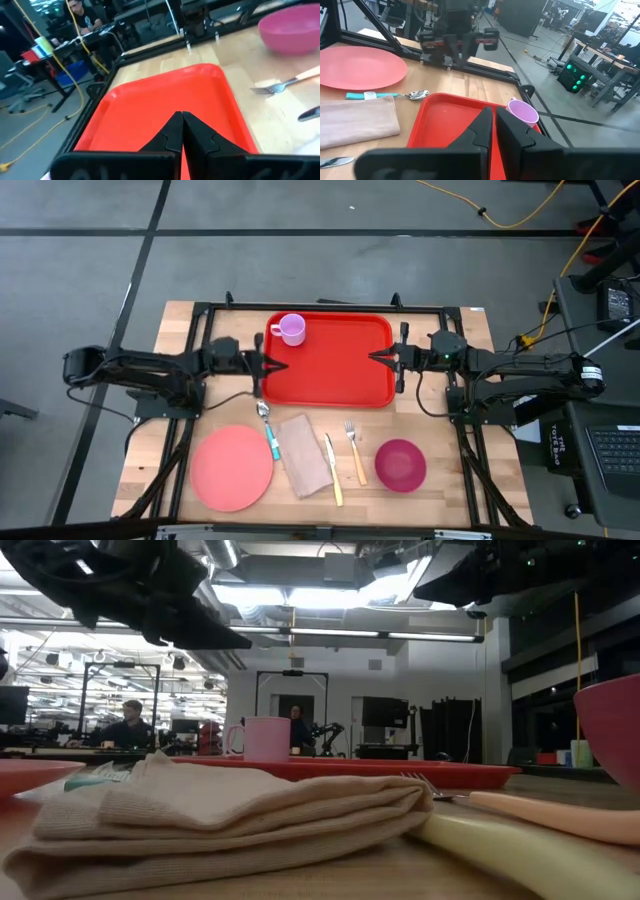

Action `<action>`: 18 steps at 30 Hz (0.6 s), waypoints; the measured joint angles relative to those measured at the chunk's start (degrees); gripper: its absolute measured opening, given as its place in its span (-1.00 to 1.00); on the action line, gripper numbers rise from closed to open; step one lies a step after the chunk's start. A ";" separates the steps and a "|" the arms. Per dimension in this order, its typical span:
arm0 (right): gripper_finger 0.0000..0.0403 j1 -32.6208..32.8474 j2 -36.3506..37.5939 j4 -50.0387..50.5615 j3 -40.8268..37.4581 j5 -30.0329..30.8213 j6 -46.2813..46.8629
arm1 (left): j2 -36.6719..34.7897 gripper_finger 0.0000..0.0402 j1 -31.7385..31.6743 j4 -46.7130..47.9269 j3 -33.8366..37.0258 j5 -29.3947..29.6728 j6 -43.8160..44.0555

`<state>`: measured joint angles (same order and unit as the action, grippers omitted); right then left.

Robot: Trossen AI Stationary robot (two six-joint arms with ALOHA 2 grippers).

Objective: Set up tray
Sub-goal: Put the light pink plate in the middle of the red tray

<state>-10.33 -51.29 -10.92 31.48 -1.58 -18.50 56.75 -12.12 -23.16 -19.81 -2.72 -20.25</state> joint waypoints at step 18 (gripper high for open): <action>-0.86 0.02 -6.30 -5.17 0.00 -0.02 0.26 | -0.02 -0.98 21.33 38.24 -12.15 11.90 31.60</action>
<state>-10.31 -57.59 -16.09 31.48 -1.61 -18.24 56.73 9.21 15.08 -31.96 9.18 11.35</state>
